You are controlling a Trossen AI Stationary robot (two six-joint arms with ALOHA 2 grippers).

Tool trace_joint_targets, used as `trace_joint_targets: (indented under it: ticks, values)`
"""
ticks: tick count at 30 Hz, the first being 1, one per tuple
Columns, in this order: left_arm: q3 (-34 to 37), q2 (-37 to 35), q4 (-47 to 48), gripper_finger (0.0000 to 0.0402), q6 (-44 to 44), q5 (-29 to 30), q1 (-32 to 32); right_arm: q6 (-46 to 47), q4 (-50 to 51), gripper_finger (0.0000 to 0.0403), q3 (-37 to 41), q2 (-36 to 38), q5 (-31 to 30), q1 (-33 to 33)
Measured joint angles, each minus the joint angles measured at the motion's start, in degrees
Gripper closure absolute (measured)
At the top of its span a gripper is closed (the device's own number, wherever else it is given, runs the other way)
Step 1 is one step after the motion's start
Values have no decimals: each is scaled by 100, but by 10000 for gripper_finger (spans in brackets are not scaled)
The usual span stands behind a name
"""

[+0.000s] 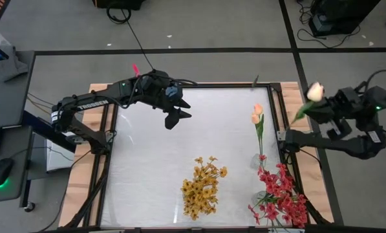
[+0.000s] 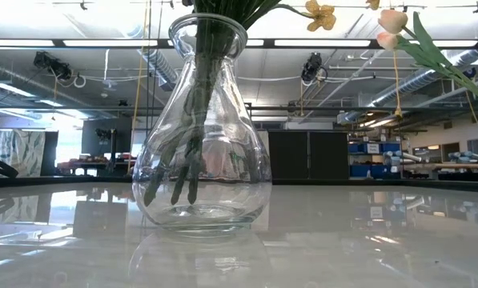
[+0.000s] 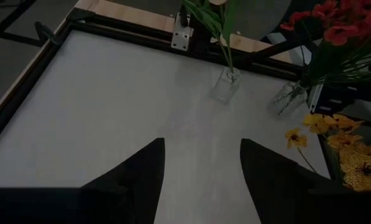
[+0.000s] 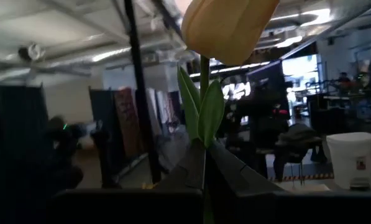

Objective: Sort flowers into vase by color
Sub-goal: Put the light pink flower into the top transparent vase

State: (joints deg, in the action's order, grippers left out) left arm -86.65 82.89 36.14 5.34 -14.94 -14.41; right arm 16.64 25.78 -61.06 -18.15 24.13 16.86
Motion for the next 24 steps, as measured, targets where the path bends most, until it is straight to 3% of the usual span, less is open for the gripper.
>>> trace_joint_targets:
  ticks: [12, 24]
  values:
    - [0, 0, 0, 186, 2, 0, 0, -915, 1693, 389, 0, 983, 298, -2]
    - [0, 0, 0, 186, 2, -2, 0, -1554, 2745, 389, 36, 1073, -47, -2]
